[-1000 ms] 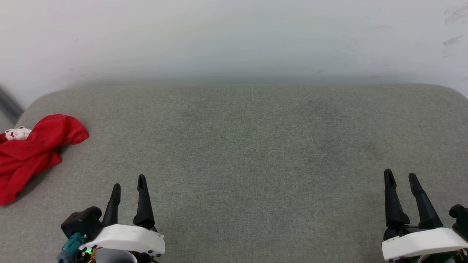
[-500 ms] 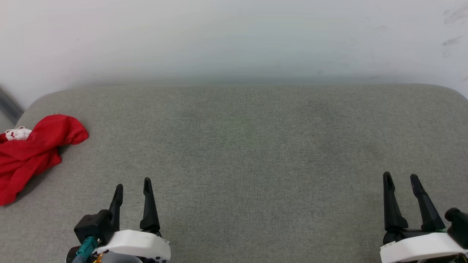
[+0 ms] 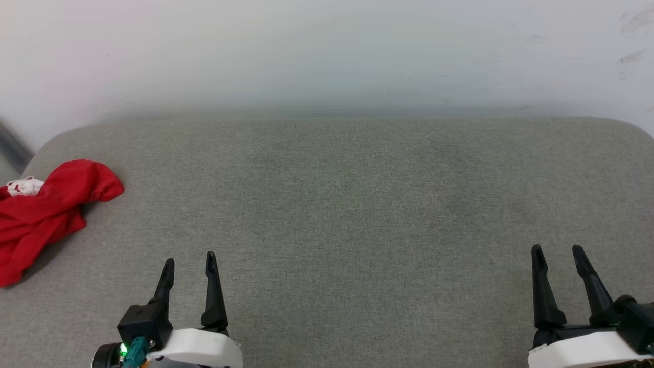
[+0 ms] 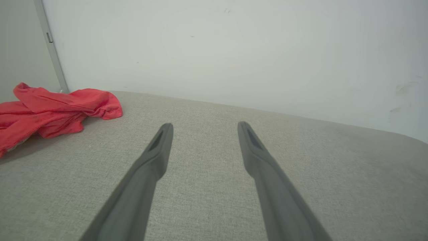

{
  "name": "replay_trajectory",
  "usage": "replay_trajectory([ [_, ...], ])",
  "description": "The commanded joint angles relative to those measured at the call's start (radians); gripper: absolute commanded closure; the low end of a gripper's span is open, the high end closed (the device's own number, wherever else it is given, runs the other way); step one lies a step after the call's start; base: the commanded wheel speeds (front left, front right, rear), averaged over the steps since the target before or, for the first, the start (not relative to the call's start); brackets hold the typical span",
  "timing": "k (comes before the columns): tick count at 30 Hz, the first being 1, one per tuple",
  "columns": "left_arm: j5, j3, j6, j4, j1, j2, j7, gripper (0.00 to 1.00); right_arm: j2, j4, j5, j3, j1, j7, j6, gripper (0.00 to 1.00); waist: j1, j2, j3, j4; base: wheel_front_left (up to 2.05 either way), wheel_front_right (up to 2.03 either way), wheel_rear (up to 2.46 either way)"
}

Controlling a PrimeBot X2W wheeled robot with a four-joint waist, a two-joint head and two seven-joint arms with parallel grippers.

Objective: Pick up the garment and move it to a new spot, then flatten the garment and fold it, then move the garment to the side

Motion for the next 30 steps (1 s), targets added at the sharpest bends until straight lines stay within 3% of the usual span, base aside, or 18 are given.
replay_trajectory([
  [1,0.02,-0.005,0.005,-0.004,0.004,0.003,-0.008,0.0,0.0,-0.009,-0.018,0.001,0.012,-0.008,0.0,0.0,0.0,0.0,0.0,0.0,0.0,0.0,0.0],
  [19,0.106,-0.027,0.014,0.02,0.019,0.002,-0.041,0.0,0.0,-0.006,-0.1,0.005,0.03,-0.041,0.0,0.0,0.0,0.0,0.002,-0.001,0.0,0.0,0.0],
  [30,0.086,-0.032,0.009,0.035,0.021,0.002,-0.046,0.0,0.0,0.013,-0.085,0.005,0.03,-0.045,0.0,0.0,0.0,0.0,-0.001,-0.001,0.0,0.0,0.0],
])
